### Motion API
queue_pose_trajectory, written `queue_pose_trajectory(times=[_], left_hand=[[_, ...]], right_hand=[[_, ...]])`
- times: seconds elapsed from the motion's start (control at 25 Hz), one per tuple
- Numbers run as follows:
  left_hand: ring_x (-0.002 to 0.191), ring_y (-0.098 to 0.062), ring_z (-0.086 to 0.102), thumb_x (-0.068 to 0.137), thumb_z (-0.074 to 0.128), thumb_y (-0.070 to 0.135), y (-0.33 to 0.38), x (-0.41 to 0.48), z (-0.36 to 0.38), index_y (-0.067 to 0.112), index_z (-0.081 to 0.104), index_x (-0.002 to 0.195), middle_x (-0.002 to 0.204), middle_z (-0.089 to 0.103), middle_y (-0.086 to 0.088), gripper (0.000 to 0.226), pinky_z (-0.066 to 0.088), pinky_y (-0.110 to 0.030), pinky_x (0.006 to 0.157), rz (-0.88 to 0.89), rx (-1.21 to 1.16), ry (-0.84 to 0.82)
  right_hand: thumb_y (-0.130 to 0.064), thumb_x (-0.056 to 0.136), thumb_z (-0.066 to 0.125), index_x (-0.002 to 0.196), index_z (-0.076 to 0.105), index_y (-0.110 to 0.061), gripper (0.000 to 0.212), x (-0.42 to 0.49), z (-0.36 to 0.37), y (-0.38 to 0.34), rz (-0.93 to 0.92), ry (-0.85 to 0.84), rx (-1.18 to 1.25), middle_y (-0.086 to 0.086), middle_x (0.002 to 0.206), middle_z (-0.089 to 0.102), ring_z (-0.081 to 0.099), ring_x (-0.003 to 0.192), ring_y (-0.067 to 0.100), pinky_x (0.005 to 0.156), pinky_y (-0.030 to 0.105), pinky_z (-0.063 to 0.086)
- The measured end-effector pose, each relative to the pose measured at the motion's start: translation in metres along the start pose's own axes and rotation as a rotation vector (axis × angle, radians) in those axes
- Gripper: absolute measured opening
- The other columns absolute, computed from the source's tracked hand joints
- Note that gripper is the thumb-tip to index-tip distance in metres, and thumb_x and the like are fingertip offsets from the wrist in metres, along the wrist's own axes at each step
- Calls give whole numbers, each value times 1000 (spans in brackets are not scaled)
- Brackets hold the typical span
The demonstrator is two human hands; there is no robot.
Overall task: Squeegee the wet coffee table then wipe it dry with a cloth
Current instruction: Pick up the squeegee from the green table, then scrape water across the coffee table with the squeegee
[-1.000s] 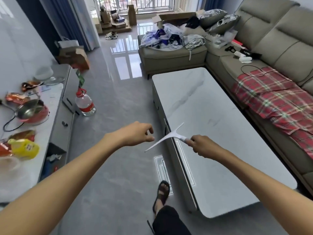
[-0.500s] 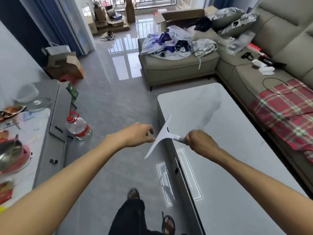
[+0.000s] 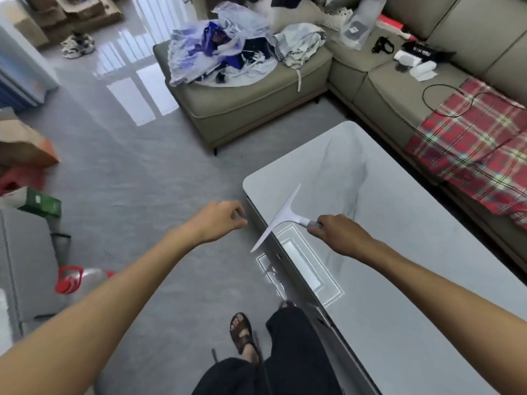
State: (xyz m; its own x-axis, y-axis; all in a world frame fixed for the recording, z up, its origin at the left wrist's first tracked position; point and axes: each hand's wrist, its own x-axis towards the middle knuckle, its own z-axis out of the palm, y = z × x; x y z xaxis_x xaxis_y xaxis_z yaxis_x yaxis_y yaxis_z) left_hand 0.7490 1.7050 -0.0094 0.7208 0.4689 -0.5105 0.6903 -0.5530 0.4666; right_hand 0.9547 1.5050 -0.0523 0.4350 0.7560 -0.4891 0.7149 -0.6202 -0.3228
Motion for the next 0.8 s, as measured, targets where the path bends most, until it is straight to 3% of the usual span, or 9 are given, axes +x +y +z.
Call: queue_pose_trajectory(times=[0.16, 0.28, 0.36, 0.44, 0.52, 0.64, 0.8], left_hand=[[89, -28, 63, 87, 59, 25, -42, 105, -11, 11, 64, 88, 89, 69, -6, 15, 52, -41, 81, -85, -100, 93], [88, -30, 64, 89, 57, 24, -85, 192, 10, 8, 63, 84, 86, 70, -10, 17, 49, -39, 77, -239, -183, 129], [99, -27, 63, 90, 56, 23, -109, 247, 30, 13, 64, 97, 100, 70, -6, 14, 46, -33, 77, -283, -210, 99], [109, -28, 59, 91, 56, 19, -127, 297, 48, 11, 57, 116, 118, 65, -6, 27, 41, -30, 80, -309, -217, 93], [106, -31, 57, 90, 56, 16, -143, 342, 63, 9, 48, 124, 120, 61, -9, 35, 37, -29, 76, -317, -223, 102], [86, -30, 53, 86, 54, 11, -160, 406, 92, 11, 43, 122, 101, 57, -10, 37, 35, -32, 65, -309, -206, 69], [87, -24, 43, 79, 48, 0, -175, 445, 126, 11, 39, 108, 102, 45, -4, 33, 29, -31, 63, -187, -187, 18]], right_hand=[[-45, 99, 36, 88, 49, -17, 33, 110, 14, 7, -4, -110, -69, 7, 85, 59, 52, 74, 28, 55, 34, 32], [-45, 99, 37, 100, 53, -17, 32, 206, 41, 15, 9, -199, -74, 9, 98, 64, 52, 78, 28, 62, 34, 36], [-53, 96, 36, 94, 53, -22, 35, 263, 65, 18, 14, -193, -49, 8, 95, 65, 51, 77, 27, 63, 35, 36], [-64, 92, 32, 76, 47, -30, 41, 309, 83, 20, 23, -156, -33, 5, 90, 65, 52, 79, 27, 65, 35, 36], [-70, 88, 32, 65, 40, -31, 46, 349, 102, 16, 2, -131, -22, 1, 84, 64, 54, 80, 25, 65, 34, 36], [-70, 87, 35, 67, 50, -27, 49, 397, 135, 16, -33, -76, -53, -7, 64, 47, 52, 71, 25, 57, 33, 31], [-67, 89, 35, 76, 57, -26, 48, 425, 165, 21, -42, -22, -116, -7, 58, 39, 46, 63, 24, 48, 31, 18]])
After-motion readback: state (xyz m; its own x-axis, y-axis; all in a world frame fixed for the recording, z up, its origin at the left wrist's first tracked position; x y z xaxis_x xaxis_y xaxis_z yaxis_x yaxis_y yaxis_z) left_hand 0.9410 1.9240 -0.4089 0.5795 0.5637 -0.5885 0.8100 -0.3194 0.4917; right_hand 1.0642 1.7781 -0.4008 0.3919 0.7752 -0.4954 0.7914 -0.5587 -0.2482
